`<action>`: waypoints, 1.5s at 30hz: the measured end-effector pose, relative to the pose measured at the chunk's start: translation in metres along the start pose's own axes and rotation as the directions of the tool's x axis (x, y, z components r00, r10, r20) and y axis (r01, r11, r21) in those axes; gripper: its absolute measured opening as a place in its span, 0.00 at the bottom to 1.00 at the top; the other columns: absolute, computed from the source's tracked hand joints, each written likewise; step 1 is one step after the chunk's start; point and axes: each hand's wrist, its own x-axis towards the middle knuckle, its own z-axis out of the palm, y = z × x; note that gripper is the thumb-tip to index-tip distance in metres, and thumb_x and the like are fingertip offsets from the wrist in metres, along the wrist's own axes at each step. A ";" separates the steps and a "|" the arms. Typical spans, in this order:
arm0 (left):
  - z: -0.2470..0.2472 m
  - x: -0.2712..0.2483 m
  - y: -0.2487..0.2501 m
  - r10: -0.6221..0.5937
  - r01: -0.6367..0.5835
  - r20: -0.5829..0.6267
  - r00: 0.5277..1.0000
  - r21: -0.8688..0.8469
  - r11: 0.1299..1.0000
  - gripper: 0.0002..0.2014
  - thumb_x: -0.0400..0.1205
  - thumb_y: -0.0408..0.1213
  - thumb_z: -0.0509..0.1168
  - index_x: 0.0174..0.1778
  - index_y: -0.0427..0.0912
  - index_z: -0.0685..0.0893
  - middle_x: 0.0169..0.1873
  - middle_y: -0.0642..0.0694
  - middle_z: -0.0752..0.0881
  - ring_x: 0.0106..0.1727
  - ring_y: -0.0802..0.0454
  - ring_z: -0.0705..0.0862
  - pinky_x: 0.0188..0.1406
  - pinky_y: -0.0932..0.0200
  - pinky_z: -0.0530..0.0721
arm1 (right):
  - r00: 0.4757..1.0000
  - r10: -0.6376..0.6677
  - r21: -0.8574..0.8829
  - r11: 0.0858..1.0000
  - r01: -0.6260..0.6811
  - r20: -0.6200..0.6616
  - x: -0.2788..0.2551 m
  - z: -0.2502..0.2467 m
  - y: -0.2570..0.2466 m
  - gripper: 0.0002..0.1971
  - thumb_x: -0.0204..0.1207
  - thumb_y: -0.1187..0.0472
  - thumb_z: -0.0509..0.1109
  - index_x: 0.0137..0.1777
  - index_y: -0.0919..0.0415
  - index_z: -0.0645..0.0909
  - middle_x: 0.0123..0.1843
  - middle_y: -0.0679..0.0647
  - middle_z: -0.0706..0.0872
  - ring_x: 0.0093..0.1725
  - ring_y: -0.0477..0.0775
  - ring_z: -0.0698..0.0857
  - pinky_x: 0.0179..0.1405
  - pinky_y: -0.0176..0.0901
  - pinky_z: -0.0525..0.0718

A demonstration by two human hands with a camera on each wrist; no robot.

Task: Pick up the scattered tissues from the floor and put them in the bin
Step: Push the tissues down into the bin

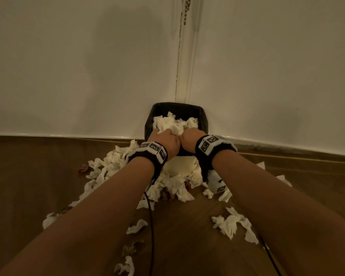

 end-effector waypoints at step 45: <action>0.211 -0.245 -0.033 -0.106 0.276 0.537 0.837 -0.247 0.929 0.25 0.84 0.47 0.59 0.77 0.54 0.60 0.71 0.39 0.58 0.59 0.36 0.77 0.54 0.46 0.80 | 0.781 -0.333 -0.007 0.918 0.396 0.528 -0.064 0.210 -0.114 0.31 0.73 0.48 0.73 0.74 0.41 0.64 0.76 0.61 0.57 0.71 0.70 0.65 0.64 0.59 0.73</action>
